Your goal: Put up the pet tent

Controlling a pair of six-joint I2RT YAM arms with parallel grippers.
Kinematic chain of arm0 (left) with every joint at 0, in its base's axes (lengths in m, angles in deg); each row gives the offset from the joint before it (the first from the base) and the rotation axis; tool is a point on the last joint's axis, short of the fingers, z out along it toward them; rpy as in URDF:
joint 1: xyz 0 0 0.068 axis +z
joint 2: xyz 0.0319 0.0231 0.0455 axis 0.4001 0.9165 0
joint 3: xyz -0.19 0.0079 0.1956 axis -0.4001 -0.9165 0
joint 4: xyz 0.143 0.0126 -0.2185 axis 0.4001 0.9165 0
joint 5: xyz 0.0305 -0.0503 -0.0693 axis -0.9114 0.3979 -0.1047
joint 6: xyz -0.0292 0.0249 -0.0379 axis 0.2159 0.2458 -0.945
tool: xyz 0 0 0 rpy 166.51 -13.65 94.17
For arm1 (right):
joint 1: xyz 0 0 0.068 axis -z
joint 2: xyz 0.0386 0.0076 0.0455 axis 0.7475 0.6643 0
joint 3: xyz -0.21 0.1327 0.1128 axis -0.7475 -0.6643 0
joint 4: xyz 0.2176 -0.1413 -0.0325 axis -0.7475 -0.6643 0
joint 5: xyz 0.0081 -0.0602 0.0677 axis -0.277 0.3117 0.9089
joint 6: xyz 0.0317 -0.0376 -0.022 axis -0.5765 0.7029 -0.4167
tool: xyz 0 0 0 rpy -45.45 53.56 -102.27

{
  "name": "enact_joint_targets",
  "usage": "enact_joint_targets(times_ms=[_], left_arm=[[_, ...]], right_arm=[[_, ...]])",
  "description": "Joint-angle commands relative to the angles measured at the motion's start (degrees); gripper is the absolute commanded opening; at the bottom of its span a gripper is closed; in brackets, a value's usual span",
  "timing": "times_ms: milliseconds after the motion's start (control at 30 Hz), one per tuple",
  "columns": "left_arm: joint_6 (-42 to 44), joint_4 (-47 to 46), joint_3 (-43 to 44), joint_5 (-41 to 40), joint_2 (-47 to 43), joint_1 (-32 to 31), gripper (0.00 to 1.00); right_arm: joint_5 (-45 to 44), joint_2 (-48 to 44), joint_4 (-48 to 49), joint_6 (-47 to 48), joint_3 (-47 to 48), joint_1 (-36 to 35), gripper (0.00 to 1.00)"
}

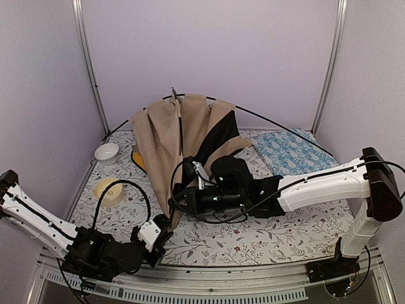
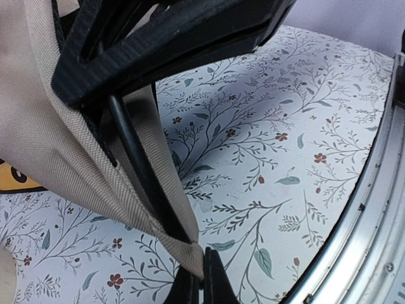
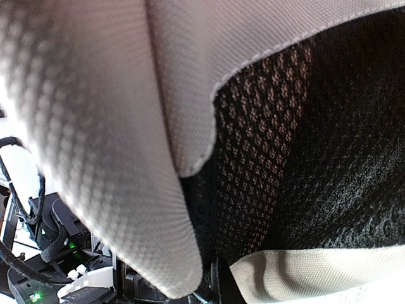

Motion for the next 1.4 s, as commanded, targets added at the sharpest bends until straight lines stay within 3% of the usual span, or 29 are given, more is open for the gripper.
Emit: enact_joint_targets(times_ms=[0, 800, 1100, 1367], left_arm=[[0.5, -0.9, 0.7, 11.9, 1.6, -2.4, 0.0], [-1.7, -1.1, -0.4, 20.7, 3.3, 4.6, 0.0], [-0.2, 0.0, -0.5, 21.1, -1.4, 4.5, 0.0], [0.1, 1.2, -0.2, 21.9, -2.7, 4.3, 0.0]], right_arm=[[-8.9, -3.2, 8.6, 0.4, 0.8, 4.0, 0.0], [-1.7, -3.8, 13.7, -2.7, 0.0, 4.4, 0.0], [-8.7, -5.0, 6.9, 0.3, -2.2, 5.3, 0.0], [-9.5, -2.5, -0.1, 4.7, 3.2, 5.6, 0.0]])
